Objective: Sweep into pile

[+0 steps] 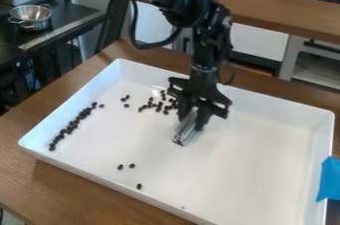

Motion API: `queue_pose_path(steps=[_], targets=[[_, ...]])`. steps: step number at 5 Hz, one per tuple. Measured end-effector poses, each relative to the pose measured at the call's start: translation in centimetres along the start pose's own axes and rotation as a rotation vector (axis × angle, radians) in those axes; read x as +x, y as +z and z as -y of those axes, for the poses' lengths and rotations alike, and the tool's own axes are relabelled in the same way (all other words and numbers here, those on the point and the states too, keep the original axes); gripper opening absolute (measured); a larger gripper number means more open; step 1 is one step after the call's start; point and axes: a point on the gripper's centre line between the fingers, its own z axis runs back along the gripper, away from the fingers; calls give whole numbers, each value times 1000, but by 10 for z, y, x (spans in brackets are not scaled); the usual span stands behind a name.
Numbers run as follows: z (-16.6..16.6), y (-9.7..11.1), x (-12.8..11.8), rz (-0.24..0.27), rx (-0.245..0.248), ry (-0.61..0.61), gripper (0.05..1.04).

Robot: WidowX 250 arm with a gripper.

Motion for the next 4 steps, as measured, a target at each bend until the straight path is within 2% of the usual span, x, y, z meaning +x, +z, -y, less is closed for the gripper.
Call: queue_pose_path(steps=[2, 4], targets=[[-33, -5, -4, -9, -9, 26, 376], [-59, -10, -13, -8, -7, 176, 377]])
